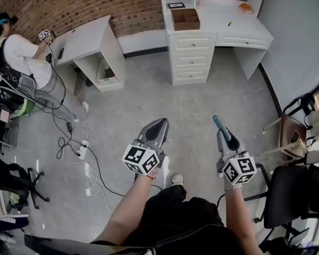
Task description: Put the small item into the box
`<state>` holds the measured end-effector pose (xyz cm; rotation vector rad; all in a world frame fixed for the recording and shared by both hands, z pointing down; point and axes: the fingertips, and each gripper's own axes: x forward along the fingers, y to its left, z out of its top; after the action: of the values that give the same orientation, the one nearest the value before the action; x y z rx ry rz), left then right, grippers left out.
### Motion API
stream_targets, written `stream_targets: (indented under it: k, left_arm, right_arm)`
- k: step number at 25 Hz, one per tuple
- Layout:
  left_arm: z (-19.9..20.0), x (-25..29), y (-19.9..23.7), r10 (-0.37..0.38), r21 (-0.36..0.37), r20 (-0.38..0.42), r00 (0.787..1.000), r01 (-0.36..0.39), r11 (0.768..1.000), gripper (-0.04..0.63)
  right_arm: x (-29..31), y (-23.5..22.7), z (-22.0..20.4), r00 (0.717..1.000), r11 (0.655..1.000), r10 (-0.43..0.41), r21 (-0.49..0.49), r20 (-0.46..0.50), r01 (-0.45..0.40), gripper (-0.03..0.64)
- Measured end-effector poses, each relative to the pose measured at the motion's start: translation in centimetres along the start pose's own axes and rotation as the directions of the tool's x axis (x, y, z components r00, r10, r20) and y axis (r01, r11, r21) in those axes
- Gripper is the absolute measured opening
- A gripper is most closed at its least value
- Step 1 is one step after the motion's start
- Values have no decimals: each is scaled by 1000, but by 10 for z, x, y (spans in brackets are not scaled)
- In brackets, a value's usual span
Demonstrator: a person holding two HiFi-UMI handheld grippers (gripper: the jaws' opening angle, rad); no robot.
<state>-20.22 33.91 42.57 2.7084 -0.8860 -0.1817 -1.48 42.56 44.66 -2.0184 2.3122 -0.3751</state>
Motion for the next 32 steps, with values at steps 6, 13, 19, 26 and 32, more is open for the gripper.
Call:
stream_targets:
  k: [6,13,19,26,32]
  left_arm:
    - [6,20,24,-5,-3,-2,1000,5,1000,3]
    - [-2,29,45,31,-33,-8,1000,-31,999,3]
    - [-7,40,74,81,-59,-11,997,-82,995,3]
    - [6,75,111,124,-42,7,992,-124,991,3]
    - [23,126,141,136,-32,13,991,-136,990,3]
  right_arm:
    - [25,-8,7,1000,1000,-18,11,1,18,75]
    - [45,-23,1,999,999,-32,36,-28,33,75]
    - [78,-31,-2,999,999,-9,47,-49,11,75]
    - [139,-48,12,999,999,36,36,-39,-34,75]
    - [192,-77,30,998,998,51,44,-24,-50,75]
